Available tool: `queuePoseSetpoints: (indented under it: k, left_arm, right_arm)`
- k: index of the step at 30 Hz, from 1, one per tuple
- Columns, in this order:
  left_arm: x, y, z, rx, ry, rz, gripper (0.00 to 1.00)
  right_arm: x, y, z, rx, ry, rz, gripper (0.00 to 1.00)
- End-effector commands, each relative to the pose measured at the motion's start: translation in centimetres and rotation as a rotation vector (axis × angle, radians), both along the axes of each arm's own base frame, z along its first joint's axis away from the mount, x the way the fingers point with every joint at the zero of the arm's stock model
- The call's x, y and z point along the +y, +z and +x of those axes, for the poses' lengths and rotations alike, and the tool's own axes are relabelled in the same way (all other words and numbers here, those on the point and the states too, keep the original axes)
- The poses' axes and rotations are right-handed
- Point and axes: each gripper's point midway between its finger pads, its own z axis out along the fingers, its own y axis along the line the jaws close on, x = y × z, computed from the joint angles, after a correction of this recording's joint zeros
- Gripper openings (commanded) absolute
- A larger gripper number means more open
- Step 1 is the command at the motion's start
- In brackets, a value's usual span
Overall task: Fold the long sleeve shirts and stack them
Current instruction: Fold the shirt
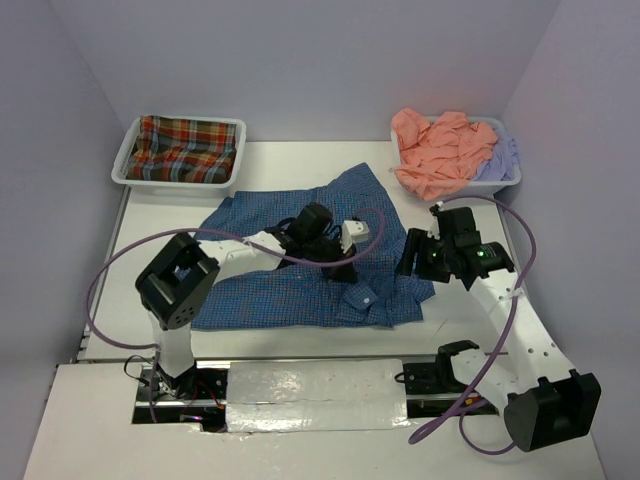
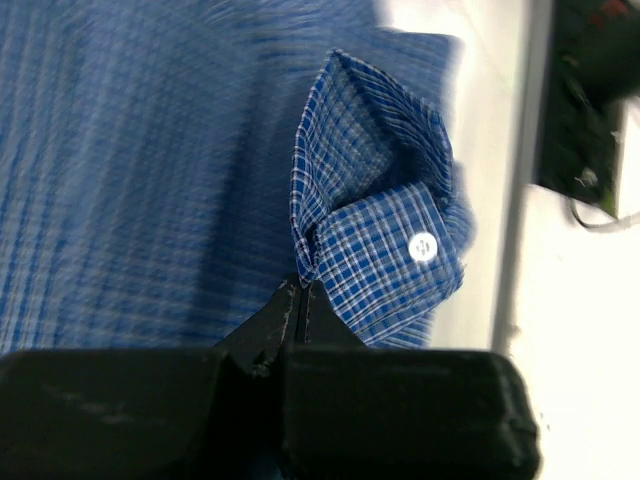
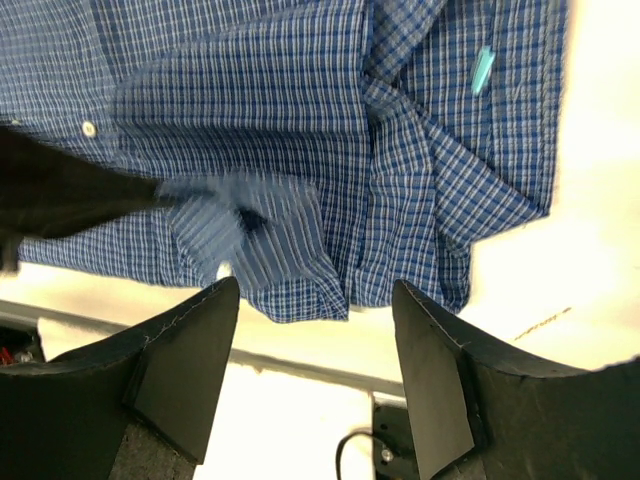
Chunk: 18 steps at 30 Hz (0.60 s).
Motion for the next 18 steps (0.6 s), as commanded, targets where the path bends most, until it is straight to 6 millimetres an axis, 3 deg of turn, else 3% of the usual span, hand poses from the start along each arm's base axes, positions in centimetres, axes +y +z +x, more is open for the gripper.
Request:
queuePoseSetpoints:
  k: [1,4,7,9,10,13,18]
  left_arm:
    - [-0.3,1.1,3.8,0.072,0.127,-0.084,0.0]
    - [-0.1,0.6,5.2,0.053,0.167,-0.092,0.02]
    - [-0.1,0.4,5.8,0.038,0.197,-0.102,0.07]
    - [-0.2,0.2,6.1,0.042,0.203,-0.104,0.19]
    - [-0.4,0.3,6.2,0.046,0.204,-0.105,0.31]
    - [-0.2,-0.7,6.6,0.063,0.229,-0.072,0.48]
    - [1.0,-1.4,7.8,0.012,0.298,-0.003,0.6]
  right_arm:
    - [-0.2,2.8,2.1,-0.131,-0.016,-0.005,0.7]
    - [-0.3,2.3,2.2,-0.131,-0.017,-0.011,0.67]
    - [0.1,1.1,2.2,-0.111,-0.007,0.002,0.58]
    - [0.8,0.6,2.4,-0.111,0.012,0.033,0.49]
    - [1.0,-0.1,2.3,-0.095,0.013,0.041,0.46]
    - [2.0,-0.9,2.5,-0.09,0.036,0.063,0.39]
    - [4.2,-1.9,3.0,-0.083,0.084,0.083,0.35]
